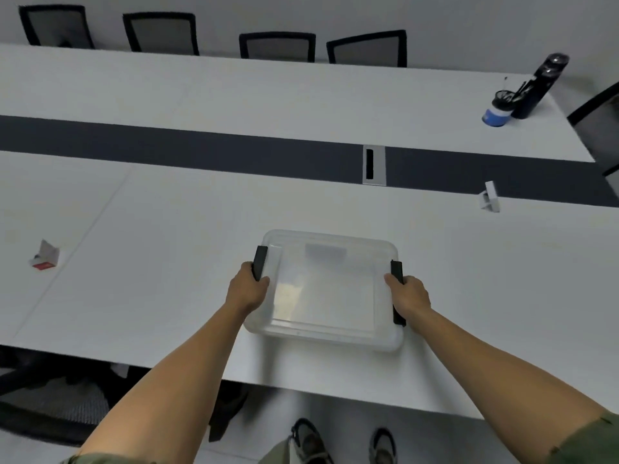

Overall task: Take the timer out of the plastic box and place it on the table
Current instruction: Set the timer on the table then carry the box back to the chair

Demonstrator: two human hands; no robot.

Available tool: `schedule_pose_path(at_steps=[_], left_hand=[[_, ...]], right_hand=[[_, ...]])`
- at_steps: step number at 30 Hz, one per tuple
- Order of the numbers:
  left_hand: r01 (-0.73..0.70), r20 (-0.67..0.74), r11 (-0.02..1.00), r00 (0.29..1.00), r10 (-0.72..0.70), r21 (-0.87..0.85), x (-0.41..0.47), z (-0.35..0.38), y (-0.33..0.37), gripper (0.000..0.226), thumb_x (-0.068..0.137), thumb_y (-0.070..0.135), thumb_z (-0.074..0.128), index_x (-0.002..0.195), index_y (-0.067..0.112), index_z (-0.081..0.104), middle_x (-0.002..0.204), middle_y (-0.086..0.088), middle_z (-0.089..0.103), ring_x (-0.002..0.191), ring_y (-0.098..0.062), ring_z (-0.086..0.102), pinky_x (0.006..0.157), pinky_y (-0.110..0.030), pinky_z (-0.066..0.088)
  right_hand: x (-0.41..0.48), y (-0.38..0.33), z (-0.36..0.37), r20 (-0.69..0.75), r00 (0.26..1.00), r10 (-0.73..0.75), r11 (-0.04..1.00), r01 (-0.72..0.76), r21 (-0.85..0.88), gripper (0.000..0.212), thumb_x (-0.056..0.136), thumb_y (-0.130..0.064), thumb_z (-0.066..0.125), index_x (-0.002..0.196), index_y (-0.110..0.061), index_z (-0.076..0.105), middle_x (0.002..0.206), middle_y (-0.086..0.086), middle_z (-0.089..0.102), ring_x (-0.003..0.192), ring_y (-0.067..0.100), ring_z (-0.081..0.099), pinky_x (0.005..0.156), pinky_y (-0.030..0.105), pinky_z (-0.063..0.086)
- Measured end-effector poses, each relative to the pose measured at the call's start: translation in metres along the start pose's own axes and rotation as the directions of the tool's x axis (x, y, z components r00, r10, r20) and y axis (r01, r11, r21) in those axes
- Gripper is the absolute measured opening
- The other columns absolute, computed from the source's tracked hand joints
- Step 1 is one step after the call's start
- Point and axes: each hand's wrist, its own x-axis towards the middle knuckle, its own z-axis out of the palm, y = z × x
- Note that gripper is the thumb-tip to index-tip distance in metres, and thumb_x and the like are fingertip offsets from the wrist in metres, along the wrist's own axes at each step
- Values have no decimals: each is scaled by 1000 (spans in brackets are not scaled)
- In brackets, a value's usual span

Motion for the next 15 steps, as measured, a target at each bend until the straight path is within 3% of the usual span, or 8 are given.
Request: schedule_pose_path(at_steps=[5,11,15], left_hand=[[25,-56,997,998,-29,-77,-8,-8,-7,38,88,31,57,116,5,51,107,-12,61,98,-33,60,86,-43,52],[21,-256,995,966,-45,-96,-51,-40,-19,40,92,41,51,107,4,50,99,-11,60,86,-31,57,74,-38,49],[81,-405,984,904,-139,-157,-111,-55,-44,40,94,41,48,106,3,49,95,-10,58,86,-31,57,70,-36,45]], right_hand=[[-2,-14,-1,-51,999,-15,1000,16,18,42,92,-46,53,86,-5,57,81,10,59,67,26,54,60,32,41],[-15,-55,5,66,981,-180,980,185,-72,47,91,-50,50,100,-5,57,95,12,61,81,30,58,64,33,43],[-42,-80,24,195,925,-327,925,356,-134,47,91,-51,49,102,-6,56,96,11,60,84,32,58,68,35,45]])
